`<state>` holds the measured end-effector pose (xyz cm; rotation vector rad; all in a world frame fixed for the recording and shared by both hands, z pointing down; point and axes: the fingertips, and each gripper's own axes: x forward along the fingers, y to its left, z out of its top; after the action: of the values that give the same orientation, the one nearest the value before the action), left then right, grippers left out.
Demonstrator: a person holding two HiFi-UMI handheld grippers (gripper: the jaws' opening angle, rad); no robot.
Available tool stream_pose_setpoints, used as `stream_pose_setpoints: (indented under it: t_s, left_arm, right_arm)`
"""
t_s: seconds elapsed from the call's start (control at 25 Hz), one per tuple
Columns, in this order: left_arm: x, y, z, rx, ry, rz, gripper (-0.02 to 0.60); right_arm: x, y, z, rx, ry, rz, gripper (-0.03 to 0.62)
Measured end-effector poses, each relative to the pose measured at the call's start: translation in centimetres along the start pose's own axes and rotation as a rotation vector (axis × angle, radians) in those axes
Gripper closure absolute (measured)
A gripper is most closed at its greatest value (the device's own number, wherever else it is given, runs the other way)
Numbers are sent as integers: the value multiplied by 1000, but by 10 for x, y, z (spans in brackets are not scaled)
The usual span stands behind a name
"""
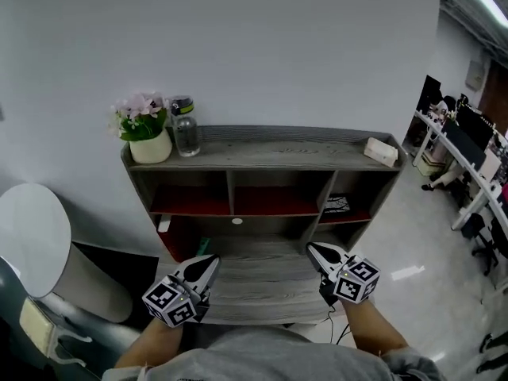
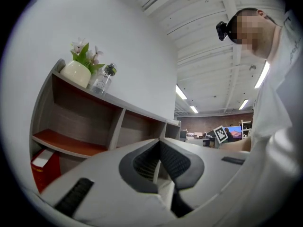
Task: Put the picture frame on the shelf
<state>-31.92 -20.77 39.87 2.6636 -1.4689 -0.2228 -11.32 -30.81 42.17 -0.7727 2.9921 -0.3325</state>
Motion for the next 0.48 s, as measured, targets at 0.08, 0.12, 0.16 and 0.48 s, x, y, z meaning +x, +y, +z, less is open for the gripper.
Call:
stream_pose_setpoints:
  t_s: [0.08, 0.12, 0.16, 0.48]
  left_arm:
    - [5, -5, 4, 18, -5, 2, 565]
    - [7, -7, 6, 25, -10, 5, 565]
    - [8, -8, 8, 29, -15, 11, 565]
    - [8, -6, 13, 56, -6, 44, 565]
  right_arm:
    - [-3, -6, 4, 1, 4, -4, 589]
    - [-4, -9, 6, -1, 6, -4, 589]
    - [-4, -11, 8, -4, 7, -2, 589]
    - [-3, -20, 12, -17, 18, -15, 589]
